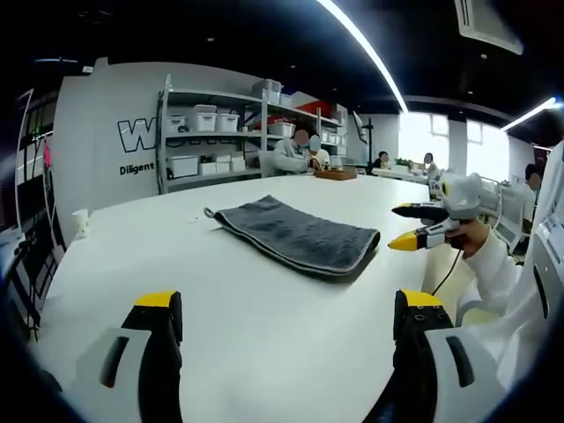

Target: Open the folded towel by lifting each exposed corner and separating the folded layers until the towel lies flat within the target outline without major curled edges

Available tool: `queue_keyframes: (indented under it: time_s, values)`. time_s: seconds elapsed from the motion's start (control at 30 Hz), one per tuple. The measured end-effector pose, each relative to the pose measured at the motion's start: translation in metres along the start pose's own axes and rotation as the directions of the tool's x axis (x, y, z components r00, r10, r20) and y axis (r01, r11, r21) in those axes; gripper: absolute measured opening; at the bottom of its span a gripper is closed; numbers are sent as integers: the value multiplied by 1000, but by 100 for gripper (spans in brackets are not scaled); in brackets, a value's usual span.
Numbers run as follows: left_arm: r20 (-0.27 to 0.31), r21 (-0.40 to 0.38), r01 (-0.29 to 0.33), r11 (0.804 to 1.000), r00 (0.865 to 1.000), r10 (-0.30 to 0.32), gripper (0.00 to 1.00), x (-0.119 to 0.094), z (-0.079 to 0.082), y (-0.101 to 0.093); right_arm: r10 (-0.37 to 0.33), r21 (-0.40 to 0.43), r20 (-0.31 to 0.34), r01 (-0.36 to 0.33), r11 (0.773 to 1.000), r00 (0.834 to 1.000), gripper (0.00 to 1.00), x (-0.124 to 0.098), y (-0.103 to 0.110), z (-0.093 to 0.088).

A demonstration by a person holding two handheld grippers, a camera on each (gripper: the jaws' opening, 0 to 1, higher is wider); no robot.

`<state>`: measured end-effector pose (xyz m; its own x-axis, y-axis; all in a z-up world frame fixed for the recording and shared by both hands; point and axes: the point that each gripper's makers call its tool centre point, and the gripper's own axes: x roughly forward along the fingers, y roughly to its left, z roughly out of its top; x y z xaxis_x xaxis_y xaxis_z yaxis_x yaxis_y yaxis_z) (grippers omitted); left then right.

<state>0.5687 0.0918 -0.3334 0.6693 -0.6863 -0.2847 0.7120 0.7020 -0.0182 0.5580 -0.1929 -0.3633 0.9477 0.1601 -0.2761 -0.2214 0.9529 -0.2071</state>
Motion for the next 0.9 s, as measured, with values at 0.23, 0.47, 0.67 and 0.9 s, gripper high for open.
queue_keyframes:
  time_s: [0.23, 0.47, 0.67, 0.9]
  values:
    - [-8, 0, 3, 1000, 1000, -3, 100, -1, -2, 1, 75, 56, 16, -75, 996, 997, 95, -3, 9, 7]
    - [-12, -9, 8, 1000, 1000, -8, 100, -2, -2, 1, 109, 62, 10, -109, 992, 994, 99, 0, 19, 8]
    - [-4, -6, 10, 1000, 1000, -10, 100, -4, 1, 0, 147, 28, -17, -147, 989, 989, 99, 6, 33, 7]
    - [-2, -7, 3, 1000, 1000, -3, 100, -6, 1, 2, 165, -47, -42, -167, 985, 985, 99, 18, 44, 14]
